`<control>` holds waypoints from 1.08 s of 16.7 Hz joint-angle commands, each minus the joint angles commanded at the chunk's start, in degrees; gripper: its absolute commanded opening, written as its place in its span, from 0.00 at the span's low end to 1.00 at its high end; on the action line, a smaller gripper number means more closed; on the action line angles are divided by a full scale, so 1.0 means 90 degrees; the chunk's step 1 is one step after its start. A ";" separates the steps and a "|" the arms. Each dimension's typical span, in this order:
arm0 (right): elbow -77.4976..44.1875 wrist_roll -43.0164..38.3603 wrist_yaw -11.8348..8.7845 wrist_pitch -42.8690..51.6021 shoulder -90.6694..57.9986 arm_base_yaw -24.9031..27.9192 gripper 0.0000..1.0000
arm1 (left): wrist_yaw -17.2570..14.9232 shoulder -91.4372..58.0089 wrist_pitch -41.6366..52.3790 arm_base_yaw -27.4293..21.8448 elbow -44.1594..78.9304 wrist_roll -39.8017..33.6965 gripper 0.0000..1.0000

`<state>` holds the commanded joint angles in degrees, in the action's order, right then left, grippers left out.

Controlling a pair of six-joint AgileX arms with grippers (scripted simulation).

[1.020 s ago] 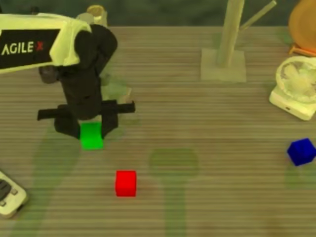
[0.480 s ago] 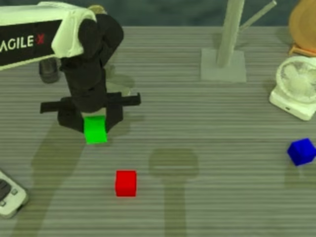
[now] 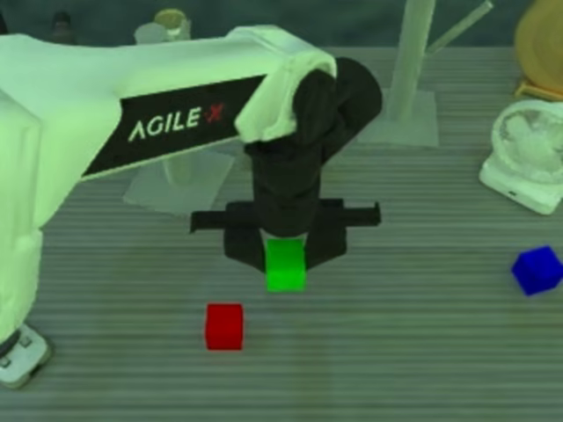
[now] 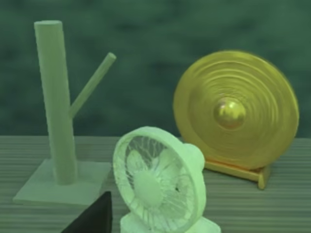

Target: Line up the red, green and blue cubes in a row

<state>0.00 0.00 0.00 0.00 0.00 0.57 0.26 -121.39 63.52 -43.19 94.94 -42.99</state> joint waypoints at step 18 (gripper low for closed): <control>0.0000 0.0000 0.0000 0.0000 0.0000 0.0000 1.00 | 0.0000 -0.0545 -0.1444 -0.0391 -0.0835 -0.0329 0.00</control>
<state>0.00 0.00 0.00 0.00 0.00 0.57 0.26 -126.29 50.53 -46.71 87.43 -45.95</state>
